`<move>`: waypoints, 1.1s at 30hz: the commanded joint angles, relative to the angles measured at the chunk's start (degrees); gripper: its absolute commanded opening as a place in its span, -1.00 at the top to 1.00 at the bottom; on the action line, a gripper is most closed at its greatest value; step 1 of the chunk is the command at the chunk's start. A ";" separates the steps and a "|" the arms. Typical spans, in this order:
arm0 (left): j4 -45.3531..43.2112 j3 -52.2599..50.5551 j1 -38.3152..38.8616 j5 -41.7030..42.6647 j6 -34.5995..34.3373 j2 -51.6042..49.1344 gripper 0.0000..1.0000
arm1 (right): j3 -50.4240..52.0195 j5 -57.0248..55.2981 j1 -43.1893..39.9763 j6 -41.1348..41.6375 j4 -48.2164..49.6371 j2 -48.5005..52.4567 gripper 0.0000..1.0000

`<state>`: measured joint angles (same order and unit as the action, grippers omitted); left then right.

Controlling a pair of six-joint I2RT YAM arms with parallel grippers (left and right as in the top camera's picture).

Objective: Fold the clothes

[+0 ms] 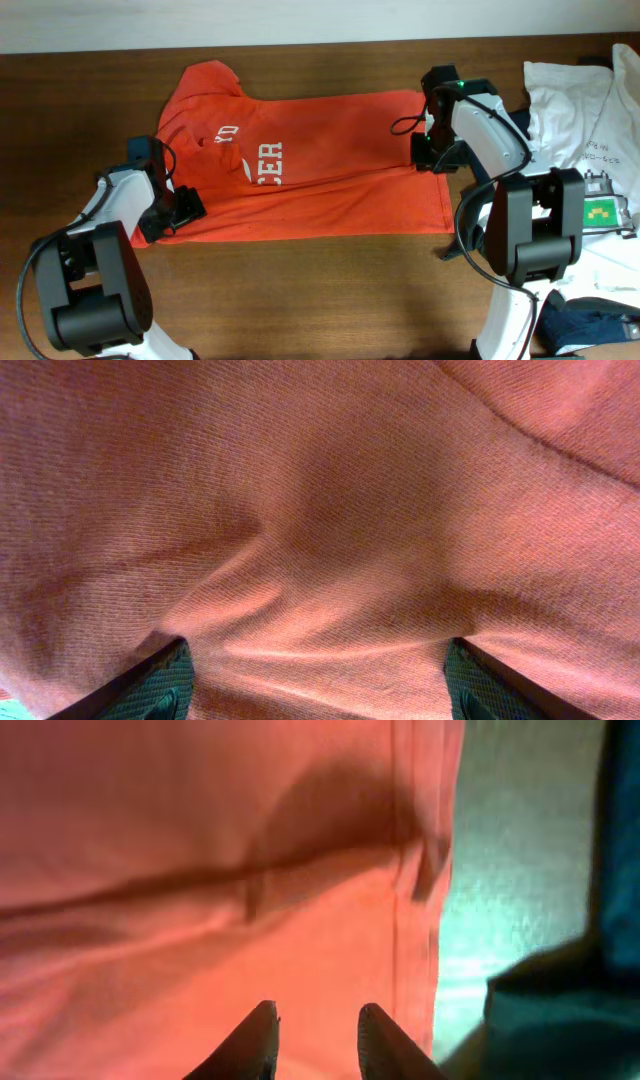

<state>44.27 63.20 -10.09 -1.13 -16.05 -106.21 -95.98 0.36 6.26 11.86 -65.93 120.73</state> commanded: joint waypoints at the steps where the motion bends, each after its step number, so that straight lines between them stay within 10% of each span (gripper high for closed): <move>1: 0.11 -1.14 -2.58 -2.78 0.68 -1.09 -0.60 | 8.35 -1.03 0.07 0.02 0.70 -1.53 0.38; 21: 15.41 -1.14 -15.61 -3.28 -6.47 7.08 -0.60 | 20.55 1.97 0.07 0.70 -10.40 -1.64 0.38; 33: 0.70 -1.25 -15.61 -10.73 -6.21 10.01 -0.65 | 13.57 1.95 0.02 1.09 -6.38 -11.41 0.31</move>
<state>45.30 61.93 -25.36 -7.18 -22.00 -92.62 -81.91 2.39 6.26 12.21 -74.00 110.00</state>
